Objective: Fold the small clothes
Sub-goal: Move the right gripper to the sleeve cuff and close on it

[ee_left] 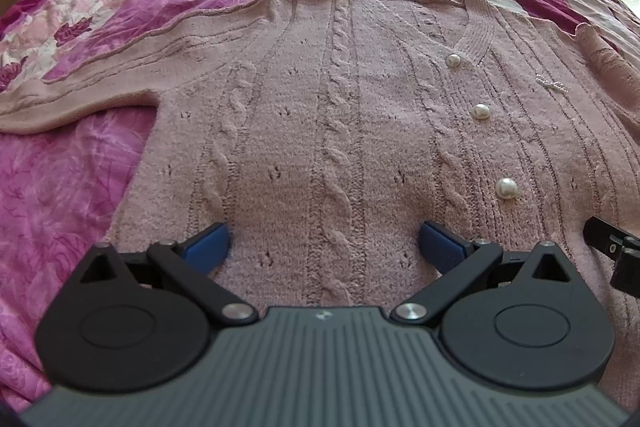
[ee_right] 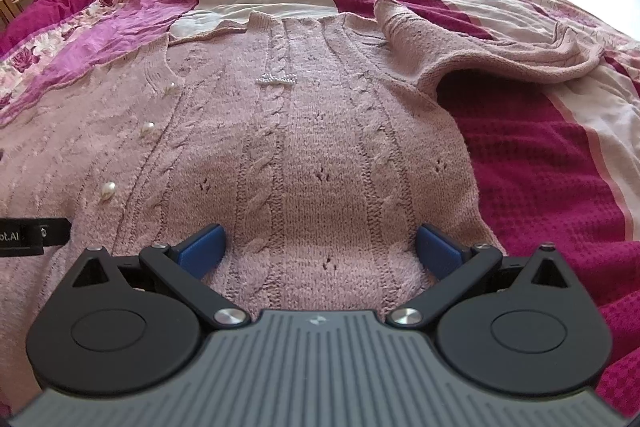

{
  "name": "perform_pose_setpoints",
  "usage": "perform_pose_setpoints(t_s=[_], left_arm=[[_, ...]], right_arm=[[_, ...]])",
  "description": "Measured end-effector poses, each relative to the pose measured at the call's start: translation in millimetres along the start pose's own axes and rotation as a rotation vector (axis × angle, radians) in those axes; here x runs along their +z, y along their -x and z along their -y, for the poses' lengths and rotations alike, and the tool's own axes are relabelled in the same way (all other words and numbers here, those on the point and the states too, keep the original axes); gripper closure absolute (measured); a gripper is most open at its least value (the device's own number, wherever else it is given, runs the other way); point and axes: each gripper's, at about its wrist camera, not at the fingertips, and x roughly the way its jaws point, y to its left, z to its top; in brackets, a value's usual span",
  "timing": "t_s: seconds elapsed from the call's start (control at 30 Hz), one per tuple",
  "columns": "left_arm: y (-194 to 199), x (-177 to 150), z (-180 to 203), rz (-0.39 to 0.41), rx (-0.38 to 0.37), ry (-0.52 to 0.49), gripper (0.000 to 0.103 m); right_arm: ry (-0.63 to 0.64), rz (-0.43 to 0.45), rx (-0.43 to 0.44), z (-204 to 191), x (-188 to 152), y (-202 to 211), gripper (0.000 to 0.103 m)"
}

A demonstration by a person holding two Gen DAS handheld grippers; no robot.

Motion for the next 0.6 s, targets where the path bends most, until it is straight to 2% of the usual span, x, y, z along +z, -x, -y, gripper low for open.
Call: perform_pose_setpoints(t_s=[0.27, 0.43, 0.6], left_arm=[[11, 13, 3, 0.003, -0.033, 0.01, 0.0], [17, 22, 11, 0.008, -0.042, -0.004, 0.0], [12, 30, 17, -0.025, -0.074, 0.019, 0.0]], right_arm=[[-0.101, -0.021, 0.15, 29, 29, 13, 0.0], [-0.142, 0.019, 0.198, 57, 53, 25, 0.0], [-0.212, 0.03, 0.214, 93, 70, 24, 0.0]])
